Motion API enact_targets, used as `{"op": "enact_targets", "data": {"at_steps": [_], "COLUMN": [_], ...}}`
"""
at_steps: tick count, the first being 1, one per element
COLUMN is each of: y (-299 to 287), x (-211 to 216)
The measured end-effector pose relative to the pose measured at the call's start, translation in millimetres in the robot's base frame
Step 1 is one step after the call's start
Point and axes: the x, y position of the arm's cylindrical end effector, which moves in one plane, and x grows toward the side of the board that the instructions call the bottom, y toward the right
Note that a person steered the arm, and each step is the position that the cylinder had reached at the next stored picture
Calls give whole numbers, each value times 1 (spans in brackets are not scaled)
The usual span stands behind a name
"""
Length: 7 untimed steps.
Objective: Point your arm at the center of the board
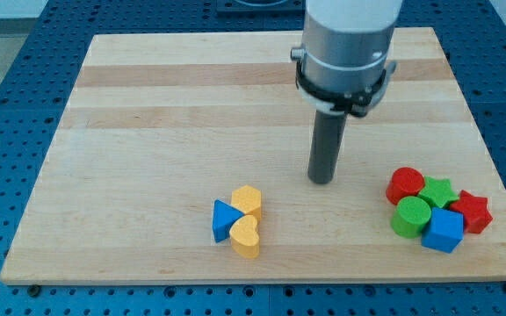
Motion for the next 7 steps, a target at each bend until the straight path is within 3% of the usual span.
{"op": "enact_targets", "data": {"at_steps": [4, 5, 7], "y": [-37, -37, -45], "x": [51, 51, 3]}}
